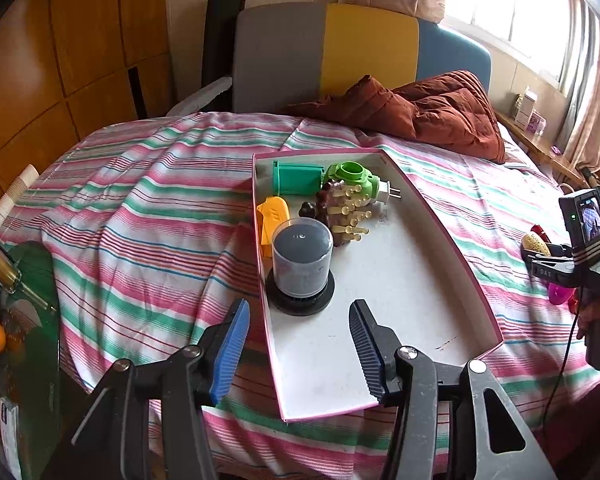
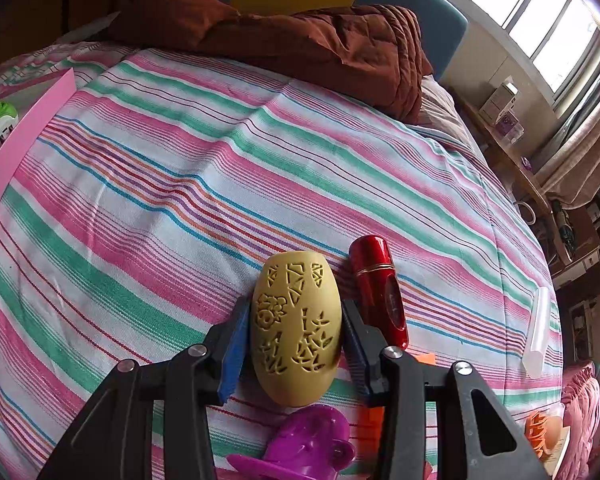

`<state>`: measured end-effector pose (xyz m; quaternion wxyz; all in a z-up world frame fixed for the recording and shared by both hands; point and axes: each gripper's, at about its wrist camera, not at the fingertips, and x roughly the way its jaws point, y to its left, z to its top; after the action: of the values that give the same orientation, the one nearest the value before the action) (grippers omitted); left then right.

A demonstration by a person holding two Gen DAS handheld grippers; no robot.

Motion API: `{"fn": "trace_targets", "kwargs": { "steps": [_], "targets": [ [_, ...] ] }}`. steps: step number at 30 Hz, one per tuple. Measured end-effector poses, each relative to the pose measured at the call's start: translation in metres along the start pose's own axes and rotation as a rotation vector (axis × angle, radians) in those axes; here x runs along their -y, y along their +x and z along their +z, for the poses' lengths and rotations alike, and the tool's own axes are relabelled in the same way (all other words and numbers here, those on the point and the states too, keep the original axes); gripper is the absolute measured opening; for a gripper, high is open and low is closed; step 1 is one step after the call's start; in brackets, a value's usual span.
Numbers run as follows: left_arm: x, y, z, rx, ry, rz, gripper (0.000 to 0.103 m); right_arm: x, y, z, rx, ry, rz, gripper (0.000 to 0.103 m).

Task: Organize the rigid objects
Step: 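Lower the cylinder into the tray beside the yellow piece, open left tool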

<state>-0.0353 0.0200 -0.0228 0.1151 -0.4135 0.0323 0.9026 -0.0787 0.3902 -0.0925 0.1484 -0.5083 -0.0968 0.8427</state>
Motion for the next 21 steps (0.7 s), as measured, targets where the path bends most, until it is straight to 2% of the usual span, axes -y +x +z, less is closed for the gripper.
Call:
{"fn": "trace_targets", "kwargs": {
  "steps": [11,13,16,21],
  "targets": [
    [-0.002,-0.004,-0.002,0.009,0.002,0.003,0.053,0.004,-0.001,0.003,-0.024,0.043,0.014,0.044],
    [-0.001,-0.005,-0.002,0.012,0.006,0.004,0.053,0.009,-0.006,0.006,-0.03,0.089,0.053,0.044],
    [-0.002,-0.004,-0.003,0.008,0.004,0.005,0.053,0.012,-0.021,0.009,0.013,0.146,0.096,0.044],
    [-0.004,-0.004,-0.004,0.014,0.0,0.006,0.053,0.001,-0.042,0.007,0.037,0.184,0.17,0.044]
  ]
}}
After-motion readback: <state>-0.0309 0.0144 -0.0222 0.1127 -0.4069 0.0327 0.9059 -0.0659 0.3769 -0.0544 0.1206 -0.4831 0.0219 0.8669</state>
